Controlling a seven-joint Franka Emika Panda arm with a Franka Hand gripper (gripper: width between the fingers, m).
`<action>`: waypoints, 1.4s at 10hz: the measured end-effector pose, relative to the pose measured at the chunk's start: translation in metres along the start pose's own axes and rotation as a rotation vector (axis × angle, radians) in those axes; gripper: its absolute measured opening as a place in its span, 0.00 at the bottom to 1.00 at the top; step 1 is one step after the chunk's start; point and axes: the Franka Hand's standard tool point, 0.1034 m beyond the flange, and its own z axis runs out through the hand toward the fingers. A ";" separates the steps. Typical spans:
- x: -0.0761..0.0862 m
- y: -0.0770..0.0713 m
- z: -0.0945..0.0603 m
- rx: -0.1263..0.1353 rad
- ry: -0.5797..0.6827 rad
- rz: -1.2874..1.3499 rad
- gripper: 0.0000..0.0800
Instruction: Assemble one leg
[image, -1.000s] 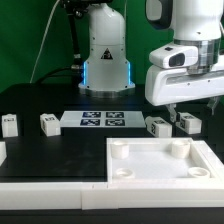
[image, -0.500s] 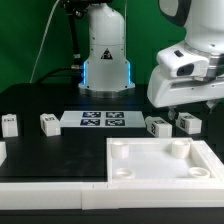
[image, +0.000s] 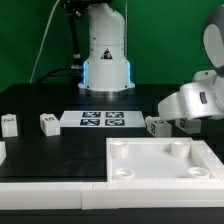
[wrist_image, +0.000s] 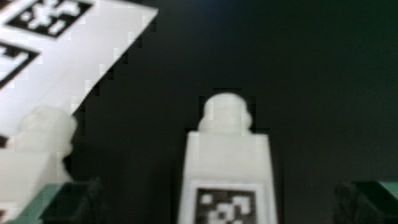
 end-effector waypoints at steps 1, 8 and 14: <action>0.005 -0.004 0.005 -0.013 -0.056 0.009 0.81; 0.014 0.003 0.012 -0.003 -0.043 -0.023 0.47; 0.014 0.003 0.012 -0.003 -0.043 -0.023 0.36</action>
Offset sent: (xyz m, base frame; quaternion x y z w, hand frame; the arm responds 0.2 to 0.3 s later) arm -0.0026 -0.0066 -0.0047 0.0004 0.0099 -0.0163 0.9998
